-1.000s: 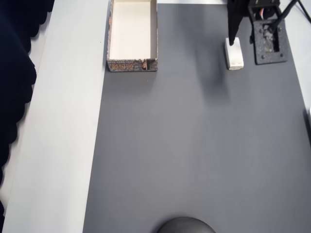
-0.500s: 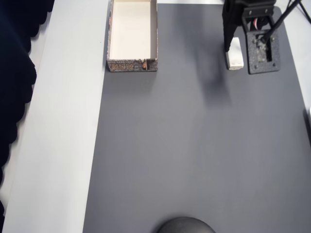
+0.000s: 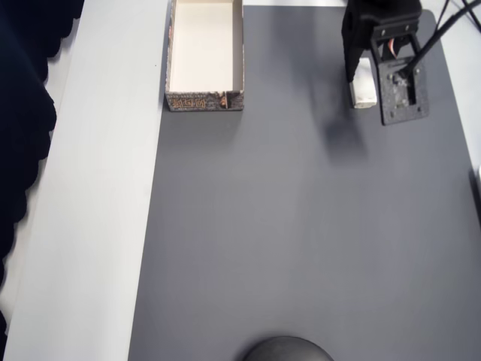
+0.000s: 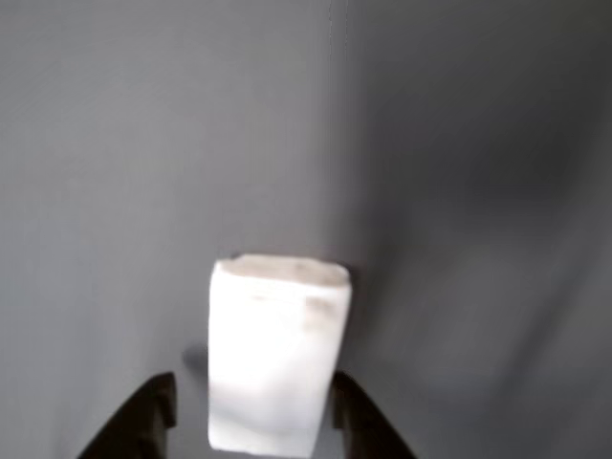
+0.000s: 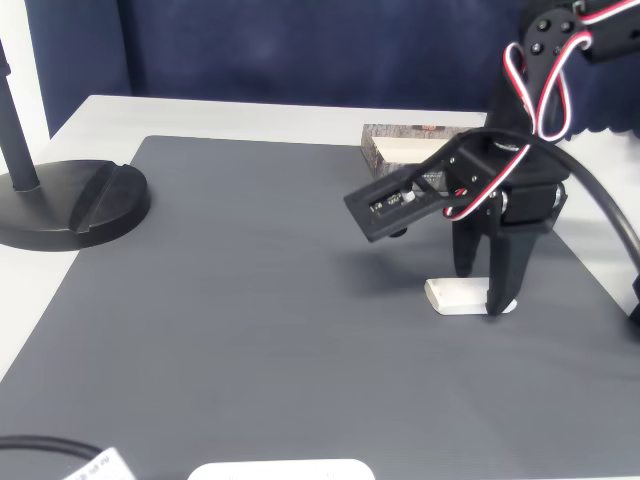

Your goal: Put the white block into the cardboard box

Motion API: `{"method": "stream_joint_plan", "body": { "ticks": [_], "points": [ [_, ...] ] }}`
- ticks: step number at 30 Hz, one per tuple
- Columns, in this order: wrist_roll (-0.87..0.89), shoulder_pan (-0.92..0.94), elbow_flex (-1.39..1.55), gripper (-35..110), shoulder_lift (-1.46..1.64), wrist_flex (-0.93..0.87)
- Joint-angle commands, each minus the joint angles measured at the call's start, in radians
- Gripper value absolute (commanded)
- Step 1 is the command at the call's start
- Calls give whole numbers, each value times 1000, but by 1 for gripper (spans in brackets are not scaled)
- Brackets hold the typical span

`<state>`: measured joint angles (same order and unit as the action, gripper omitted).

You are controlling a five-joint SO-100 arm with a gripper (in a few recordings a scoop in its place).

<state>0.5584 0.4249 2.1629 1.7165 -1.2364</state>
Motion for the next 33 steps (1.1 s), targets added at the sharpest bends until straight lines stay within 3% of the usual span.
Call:
{"method": "stream_joint_plan", "body": {
  "ticks": [1,27,33],
  "points": [
    [8,-15,-25,22,-3,14],
    [8,-6,-3,20,-34,61],
    [26,-3,0,9,-37,61]
  ]
}}
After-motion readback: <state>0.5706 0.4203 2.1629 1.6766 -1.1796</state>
